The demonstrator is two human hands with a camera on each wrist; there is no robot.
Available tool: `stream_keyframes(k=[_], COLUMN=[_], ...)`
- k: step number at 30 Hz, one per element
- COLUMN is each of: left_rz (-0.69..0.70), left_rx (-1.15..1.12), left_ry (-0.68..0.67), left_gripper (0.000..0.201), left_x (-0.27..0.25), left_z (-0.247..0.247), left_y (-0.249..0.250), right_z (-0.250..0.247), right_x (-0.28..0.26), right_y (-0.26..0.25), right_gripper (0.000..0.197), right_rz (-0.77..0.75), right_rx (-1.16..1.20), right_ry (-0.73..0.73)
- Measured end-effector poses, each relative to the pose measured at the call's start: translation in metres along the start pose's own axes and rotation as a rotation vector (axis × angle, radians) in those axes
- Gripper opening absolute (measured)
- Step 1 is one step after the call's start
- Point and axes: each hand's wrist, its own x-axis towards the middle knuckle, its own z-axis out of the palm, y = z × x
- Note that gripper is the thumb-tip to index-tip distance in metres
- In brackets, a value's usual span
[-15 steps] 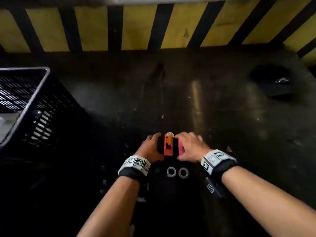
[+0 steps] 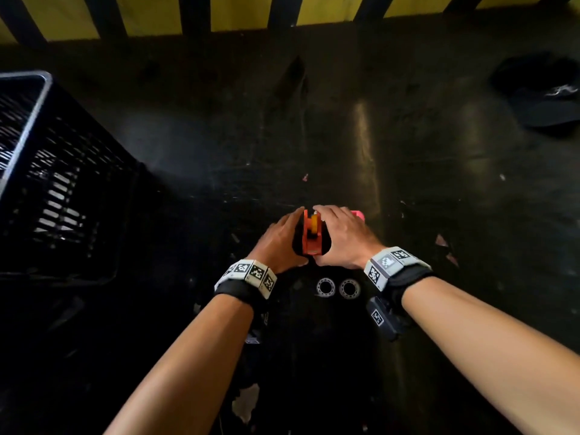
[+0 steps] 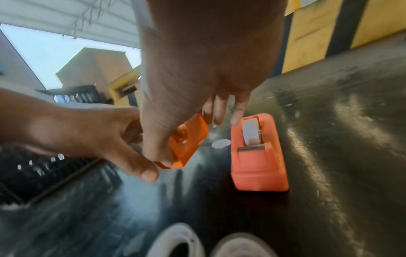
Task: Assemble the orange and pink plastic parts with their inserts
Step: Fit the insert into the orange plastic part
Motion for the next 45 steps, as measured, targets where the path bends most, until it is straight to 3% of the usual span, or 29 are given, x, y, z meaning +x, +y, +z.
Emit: stream_keyframes(k=[3,9,15,19,23,25,28,30,32,34,38,41,45], left_rz=[0.059,0.042,-0.086,-0.214,-0.237,-0.171,0.009,0.003,-0.014,-0.026,-0.065,-0.079,-0.103], left_rx=[-0.026,-0.027,0.106,0.248,0.236,0.179,-0.002,-0.243,-0.414,-0.453,-0.518,-0.404,-0.114], left_ry=[0.056,-0.039,0.043,-0.025,-0.041,0.03,0.188,0.129,-0.013,-0.07,-0.013,0.124,0.033], left_gripper=[0.12,0.112,0.106,0.117,0.127,0.116,0.06,0.043,0.046,0.05,0.041,0.029,0.039], left_x=[-0.008,-0.013,-0.018,-0.013,-0.012,-0.014,-0.014,-0.015,-0.018,-0.02,-0.026,-0.038,-0.066], left_z=[-0.003,-0.014,-0.019,-0.01,-0.003,-0.003,-0.011,-0.022,-0.028,-0.028,-0.024,-0.02,0.005], left_y=[-0.002,-0.007,-0.028,-0.026,-0.02,-0.016,0.0,0.019,0.033,0.039,0.04,0.031,0.006], right_z=[-0.003,-0.003,-0.014,-0.01,-0.004,-0.004,-0.005,-0.005,-0.006,-0.006,-0.012,-0.016,-0.014], right_x=[-0.01,-0.021,-0.028,-0.031,-0.035,-0.037,-0.04,-0.042,-0.045,-0.048,-0.056,-0.065,-0.075], right_y=[-0.002,0.002,0.019,0.019,0.015,0.014,0.011,0.008,0.003,0.001,0.003,0.009,0.016], right_gripper=[0.115,0.105,0.108,0.108,0.109,0.108,0.109,0.111,0.112,0.112,0.111,0.113,0.115], right_rz=[-0.017,0.002,0.099,0.1,0.07,0.061,0.045,0.031,0.018,0.005,0.023,0.069,0.096], right_rx=[0.173,0.305,0.408,0.417,0.432,0.438,0.439,0.446,0.453,0.448,0.434,0.397,0.374], right_ry=[0.027,0.035,0.062,0.057,0.062,0.065,0.075,0.072,0.063,0.055,0.044,0.022,0.005])
